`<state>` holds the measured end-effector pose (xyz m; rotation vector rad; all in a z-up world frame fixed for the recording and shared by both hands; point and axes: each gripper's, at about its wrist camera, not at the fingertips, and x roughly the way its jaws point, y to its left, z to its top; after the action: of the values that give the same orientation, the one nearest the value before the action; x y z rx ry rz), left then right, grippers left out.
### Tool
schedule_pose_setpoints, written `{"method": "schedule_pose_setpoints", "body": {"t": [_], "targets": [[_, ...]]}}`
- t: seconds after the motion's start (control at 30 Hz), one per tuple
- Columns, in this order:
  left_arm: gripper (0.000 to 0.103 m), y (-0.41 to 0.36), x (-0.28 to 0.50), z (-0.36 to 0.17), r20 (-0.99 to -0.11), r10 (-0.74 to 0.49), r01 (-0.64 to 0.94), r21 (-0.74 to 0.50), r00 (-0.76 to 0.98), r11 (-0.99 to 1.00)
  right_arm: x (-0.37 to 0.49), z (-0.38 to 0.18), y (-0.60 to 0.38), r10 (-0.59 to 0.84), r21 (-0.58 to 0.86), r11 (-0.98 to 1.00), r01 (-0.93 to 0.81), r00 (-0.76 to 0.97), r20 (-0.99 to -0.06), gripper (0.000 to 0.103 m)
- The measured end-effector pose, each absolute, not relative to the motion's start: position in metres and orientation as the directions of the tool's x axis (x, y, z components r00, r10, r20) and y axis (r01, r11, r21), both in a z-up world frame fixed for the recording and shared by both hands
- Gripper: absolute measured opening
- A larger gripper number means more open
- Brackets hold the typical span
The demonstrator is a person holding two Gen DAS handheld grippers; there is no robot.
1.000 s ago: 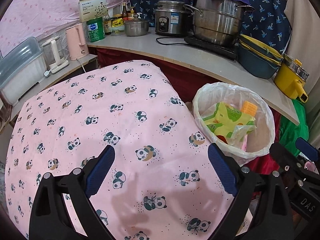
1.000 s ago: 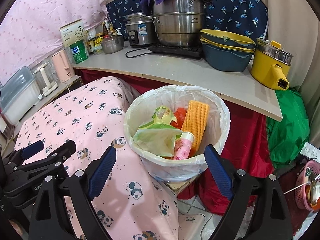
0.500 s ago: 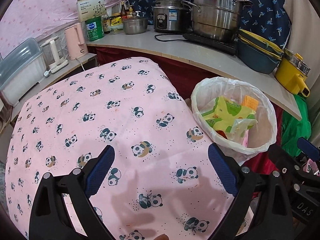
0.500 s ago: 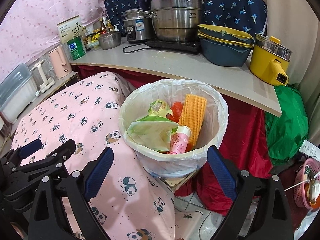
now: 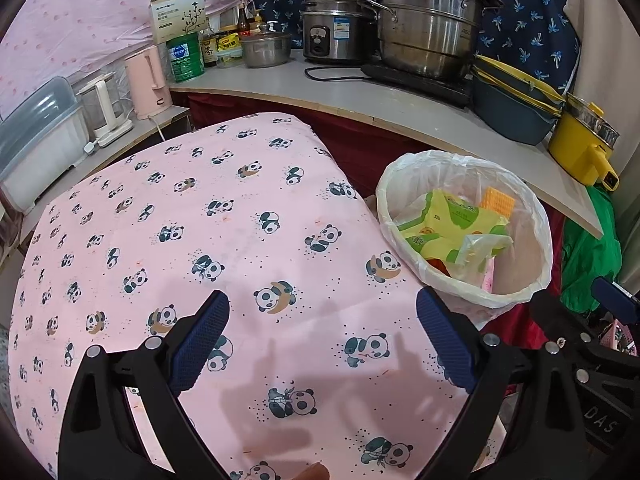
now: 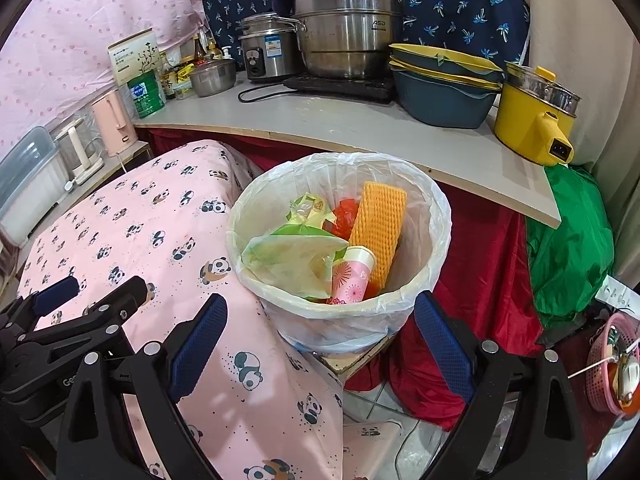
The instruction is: Collect trash
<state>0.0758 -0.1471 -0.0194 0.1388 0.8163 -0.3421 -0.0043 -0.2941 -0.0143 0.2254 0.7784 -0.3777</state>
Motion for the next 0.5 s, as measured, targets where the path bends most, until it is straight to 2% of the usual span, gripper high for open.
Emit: {"method": "schedule_pose_setpoints", "body": {"t": [0.5], "targets": [[0.09,-0.1479,0.0755,-0.0201,-0.733,-0.242,0.342,-0.014,0.636,0.94,-0.0064,-0.0186,-0.2948,-0.255,0.048,0.909,0.413,0.646,-0.719,0.091]]}}
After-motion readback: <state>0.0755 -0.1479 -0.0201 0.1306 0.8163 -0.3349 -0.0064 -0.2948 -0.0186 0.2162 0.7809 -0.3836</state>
